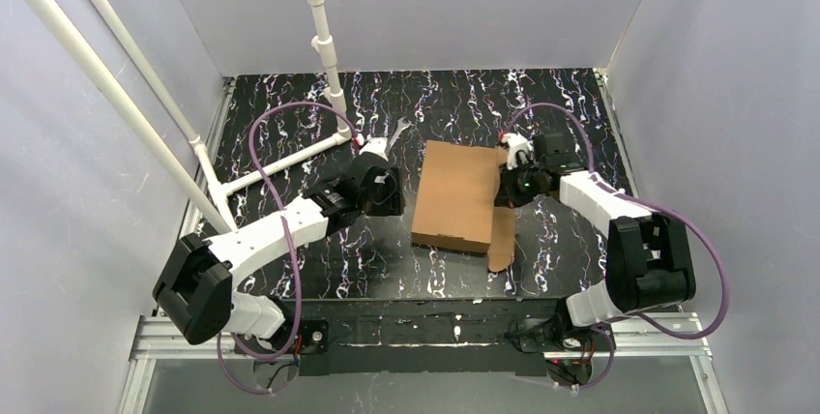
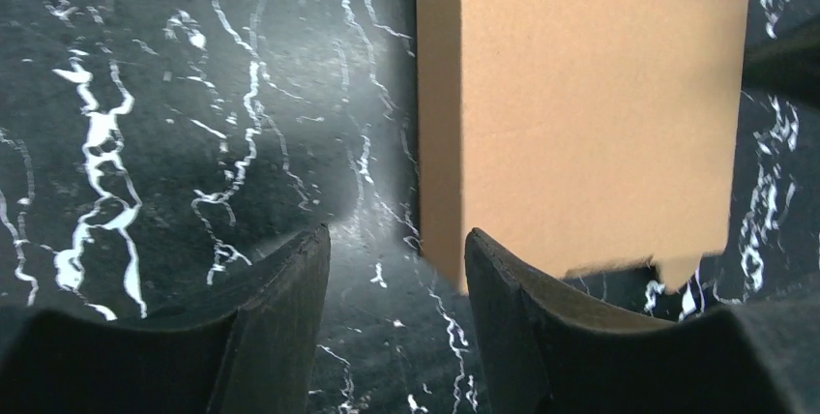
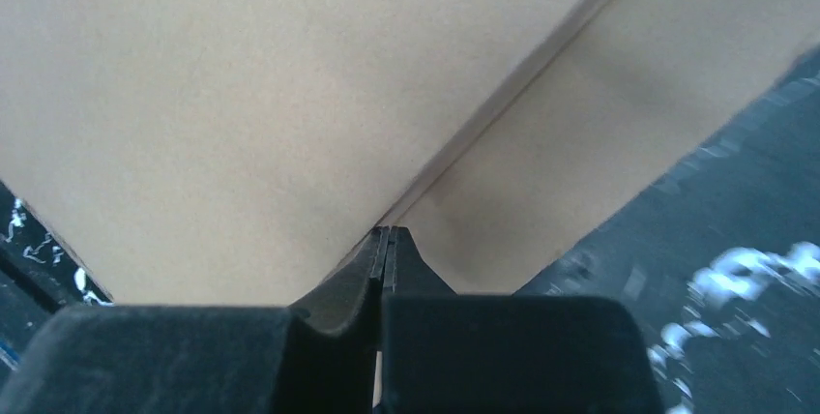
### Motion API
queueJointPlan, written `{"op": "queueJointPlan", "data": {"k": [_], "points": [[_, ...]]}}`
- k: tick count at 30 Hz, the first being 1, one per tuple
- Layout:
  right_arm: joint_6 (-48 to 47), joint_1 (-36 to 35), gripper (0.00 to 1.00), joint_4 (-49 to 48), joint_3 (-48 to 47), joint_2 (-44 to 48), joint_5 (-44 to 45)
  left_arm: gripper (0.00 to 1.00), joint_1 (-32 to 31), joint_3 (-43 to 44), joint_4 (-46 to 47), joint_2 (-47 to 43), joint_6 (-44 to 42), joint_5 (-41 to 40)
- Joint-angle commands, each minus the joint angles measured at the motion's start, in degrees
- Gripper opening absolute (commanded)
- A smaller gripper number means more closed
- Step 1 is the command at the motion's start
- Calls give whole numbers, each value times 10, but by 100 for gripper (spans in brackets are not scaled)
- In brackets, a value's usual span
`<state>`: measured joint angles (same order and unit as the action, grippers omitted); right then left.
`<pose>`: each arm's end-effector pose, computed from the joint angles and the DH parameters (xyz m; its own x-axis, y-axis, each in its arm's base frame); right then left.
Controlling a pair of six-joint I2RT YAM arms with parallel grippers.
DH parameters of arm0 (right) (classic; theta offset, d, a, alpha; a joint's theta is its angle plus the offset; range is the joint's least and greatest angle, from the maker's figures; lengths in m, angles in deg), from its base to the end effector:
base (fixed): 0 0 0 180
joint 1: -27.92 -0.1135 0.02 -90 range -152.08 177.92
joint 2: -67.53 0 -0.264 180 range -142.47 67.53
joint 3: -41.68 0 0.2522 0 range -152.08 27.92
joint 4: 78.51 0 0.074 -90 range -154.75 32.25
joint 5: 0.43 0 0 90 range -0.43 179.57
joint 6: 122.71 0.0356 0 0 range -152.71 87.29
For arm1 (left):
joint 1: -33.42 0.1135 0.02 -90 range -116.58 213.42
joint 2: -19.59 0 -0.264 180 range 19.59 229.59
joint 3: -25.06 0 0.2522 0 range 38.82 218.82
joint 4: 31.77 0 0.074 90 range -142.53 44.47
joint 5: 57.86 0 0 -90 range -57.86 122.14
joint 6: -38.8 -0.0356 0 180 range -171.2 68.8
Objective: Fold the paper box
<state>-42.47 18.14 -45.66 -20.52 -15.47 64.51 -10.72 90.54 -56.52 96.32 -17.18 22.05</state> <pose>0.2798 0.0635 0.2004 -0.7142 -0.2789 -0.6420 -0.5300 0.8146 0.2357 0.2160 -0.2010 0.2572 -0.6763 -0.1112 -0.7282 0.2480 0.8964 -0.3673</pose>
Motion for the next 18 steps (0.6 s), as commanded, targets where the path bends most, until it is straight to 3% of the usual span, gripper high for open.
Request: {"op": "queueJointPlan", "data": {"k": [1,6,9,12,14,16,18], "points": [[32,-92,4,-49,6,-15,-30,56,33,32,-18,-2,-50,22],[-7,-112,7,-35,-5,1,-76,72,36,75,-7,13,-131,125],[-36,-73,13,-8,-6,58,-69,79,36,110,-12,32,-165,159],[-77,13,35,2,-6,108,-84,89,36,147,-13,63,-202,212],[-58,77,53,-45,3,112,-116,98,35,171,-8,87,-213,243],[-23,113,71,-84,-7,76,-134,98,30,199,-13,115,-222,256],[15,135,76,-96,-41,1,-190,98,15,230,-43,138,-244,217]]}}
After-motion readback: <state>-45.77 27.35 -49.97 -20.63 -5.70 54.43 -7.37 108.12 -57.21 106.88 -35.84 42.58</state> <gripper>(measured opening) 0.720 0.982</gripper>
